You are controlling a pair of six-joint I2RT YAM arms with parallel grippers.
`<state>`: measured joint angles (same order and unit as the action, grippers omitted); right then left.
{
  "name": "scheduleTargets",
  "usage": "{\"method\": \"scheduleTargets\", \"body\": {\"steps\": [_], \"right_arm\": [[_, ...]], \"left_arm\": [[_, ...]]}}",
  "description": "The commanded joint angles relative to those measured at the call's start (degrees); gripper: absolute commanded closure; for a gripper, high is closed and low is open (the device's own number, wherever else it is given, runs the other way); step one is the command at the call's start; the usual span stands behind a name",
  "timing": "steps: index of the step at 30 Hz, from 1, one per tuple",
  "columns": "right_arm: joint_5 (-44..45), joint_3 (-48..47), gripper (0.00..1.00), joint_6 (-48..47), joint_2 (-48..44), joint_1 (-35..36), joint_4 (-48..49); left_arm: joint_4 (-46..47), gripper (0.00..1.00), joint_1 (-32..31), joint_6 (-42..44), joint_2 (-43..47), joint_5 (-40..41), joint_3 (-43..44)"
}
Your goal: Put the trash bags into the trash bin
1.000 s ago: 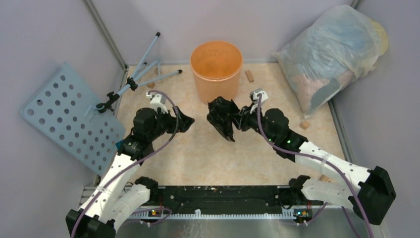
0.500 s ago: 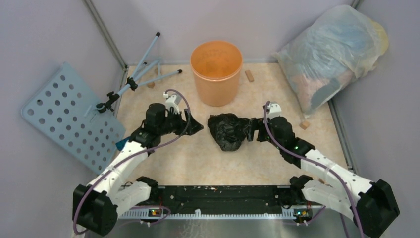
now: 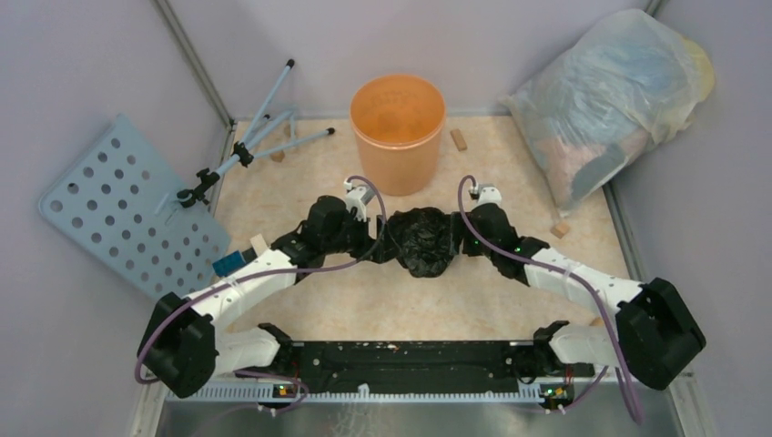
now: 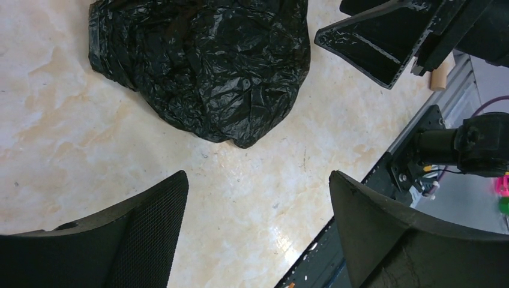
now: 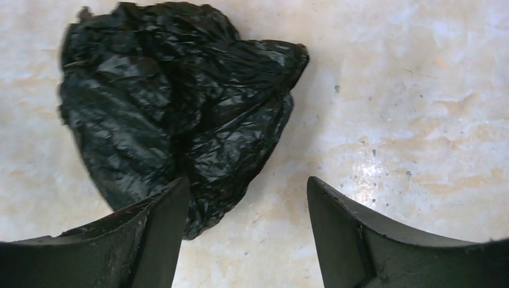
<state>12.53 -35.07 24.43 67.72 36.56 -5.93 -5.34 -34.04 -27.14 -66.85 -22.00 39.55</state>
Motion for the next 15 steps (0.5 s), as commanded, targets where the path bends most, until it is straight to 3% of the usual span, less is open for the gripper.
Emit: {"method": "scheduleTargets", "body": {"steps": [1,11,13,15], "right_arm": [[7.8,-4.6,0.29,5.1,4.7,-0.7,1.4],[-0.4,-4.6,0.32,9.1,11.6,-5.8,8.7],[-1.4,-5.2,0.36,9.0,13.5,-5.9,9.4],[-2.9,-6.2,0.49,8.1,15.2,-5.9,9.6]], "left_arm": [[4.3,0.08,-0.5,-0.2,-1.6,3.8,2.4],[1.6,0.04,-0.5,0.9,3.6,12.1,0.2],[1.0,0.03,-0.5,1.0,4.7,13.8,-0.1],[0.9,0.03,-0.5,1.4,5.3,14.2,-0.4]]}}
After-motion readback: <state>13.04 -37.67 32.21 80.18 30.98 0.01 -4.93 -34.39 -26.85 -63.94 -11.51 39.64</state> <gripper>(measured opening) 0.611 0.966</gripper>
